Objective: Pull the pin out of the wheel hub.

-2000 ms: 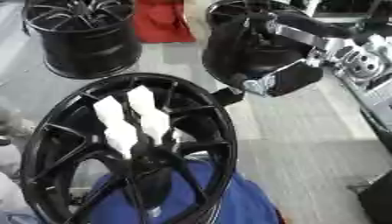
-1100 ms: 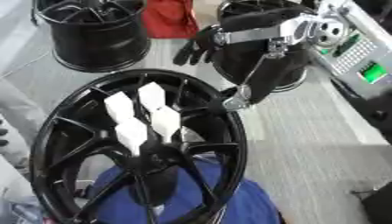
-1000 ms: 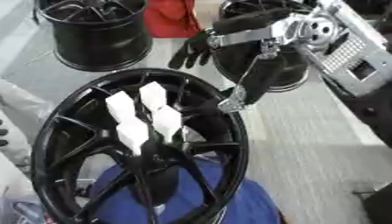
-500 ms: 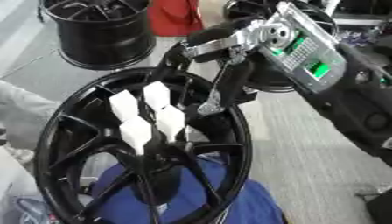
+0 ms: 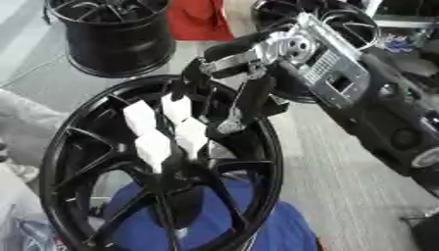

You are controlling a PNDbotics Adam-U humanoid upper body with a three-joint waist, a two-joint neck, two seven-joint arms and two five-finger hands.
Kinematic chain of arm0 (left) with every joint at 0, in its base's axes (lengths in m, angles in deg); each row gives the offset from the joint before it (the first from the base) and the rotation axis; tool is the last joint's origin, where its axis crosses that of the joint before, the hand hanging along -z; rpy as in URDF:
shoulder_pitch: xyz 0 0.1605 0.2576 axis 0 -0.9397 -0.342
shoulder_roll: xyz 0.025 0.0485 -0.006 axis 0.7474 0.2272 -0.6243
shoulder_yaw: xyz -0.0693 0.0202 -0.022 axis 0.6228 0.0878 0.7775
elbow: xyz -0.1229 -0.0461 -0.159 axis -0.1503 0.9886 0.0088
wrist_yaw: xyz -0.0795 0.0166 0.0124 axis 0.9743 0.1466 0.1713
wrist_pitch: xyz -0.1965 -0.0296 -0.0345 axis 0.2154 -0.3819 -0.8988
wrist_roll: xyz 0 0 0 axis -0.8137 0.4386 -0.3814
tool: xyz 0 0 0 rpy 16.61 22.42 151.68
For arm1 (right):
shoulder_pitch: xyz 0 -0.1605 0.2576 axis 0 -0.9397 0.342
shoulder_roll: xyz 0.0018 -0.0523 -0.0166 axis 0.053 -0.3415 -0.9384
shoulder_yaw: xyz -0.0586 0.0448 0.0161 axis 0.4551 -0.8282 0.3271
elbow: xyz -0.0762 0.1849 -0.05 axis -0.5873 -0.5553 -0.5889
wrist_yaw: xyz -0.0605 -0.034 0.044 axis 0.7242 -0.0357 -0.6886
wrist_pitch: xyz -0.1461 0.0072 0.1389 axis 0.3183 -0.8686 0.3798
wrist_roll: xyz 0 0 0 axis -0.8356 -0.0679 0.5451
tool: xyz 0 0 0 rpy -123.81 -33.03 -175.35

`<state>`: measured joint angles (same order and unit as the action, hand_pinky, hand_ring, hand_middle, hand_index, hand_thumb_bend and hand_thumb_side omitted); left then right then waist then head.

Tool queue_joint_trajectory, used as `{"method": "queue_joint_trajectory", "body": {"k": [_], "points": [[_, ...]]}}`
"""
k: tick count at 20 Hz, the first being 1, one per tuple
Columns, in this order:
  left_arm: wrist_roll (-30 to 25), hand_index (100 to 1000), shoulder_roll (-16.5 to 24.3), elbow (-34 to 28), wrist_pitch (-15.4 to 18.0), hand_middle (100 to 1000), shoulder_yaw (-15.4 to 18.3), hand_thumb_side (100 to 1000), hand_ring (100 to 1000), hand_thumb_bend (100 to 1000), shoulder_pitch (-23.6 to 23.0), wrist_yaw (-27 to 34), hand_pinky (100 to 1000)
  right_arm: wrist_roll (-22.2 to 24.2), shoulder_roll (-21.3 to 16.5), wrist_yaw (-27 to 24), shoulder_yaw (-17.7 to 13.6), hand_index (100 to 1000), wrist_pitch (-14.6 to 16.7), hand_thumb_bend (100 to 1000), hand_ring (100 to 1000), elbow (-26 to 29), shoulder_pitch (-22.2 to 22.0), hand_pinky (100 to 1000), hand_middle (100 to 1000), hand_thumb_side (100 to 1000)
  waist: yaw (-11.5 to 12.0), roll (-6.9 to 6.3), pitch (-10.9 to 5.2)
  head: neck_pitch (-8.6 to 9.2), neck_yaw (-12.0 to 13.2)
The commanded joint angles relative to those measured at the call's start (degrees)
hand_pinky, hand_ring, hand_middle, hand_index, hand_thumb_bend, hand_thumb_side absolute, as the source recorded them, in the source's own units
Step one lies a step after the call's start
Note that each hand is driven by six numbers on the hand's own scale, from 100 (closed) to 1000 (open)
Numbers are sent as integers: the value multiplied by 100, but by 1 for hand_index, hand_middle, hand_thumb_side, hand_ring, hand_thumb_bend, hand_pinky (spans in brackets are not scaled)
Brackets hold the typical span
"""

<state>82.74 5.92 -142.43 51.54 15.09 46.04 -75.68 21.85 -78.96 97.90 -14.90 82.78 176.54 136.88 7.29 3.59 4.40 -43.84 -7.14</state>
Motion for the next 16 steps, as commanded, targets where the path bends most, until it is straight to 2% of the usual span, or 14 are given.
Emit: {"method": "queue_joint_trajectory", "body": {"k": [1, 16], "points": [[-14, 819, 85, -69, 7, 655, -20, 679, 665, 100, 68, -18, 619, 13, -78, 54, -35, 886, 31, 318, 878, 4, 112, 866, 834, 267, 1, -29, -44, -28, -11], [-13, 818, 67, -73, 8, 654, -14, 680, 665, 100, 67, -16, 619, 85, 114, 184, 99, 878, 117, 306, 871, -192, 67, 860, 817, 256, 17, -50, -29, -28, -36]]}}
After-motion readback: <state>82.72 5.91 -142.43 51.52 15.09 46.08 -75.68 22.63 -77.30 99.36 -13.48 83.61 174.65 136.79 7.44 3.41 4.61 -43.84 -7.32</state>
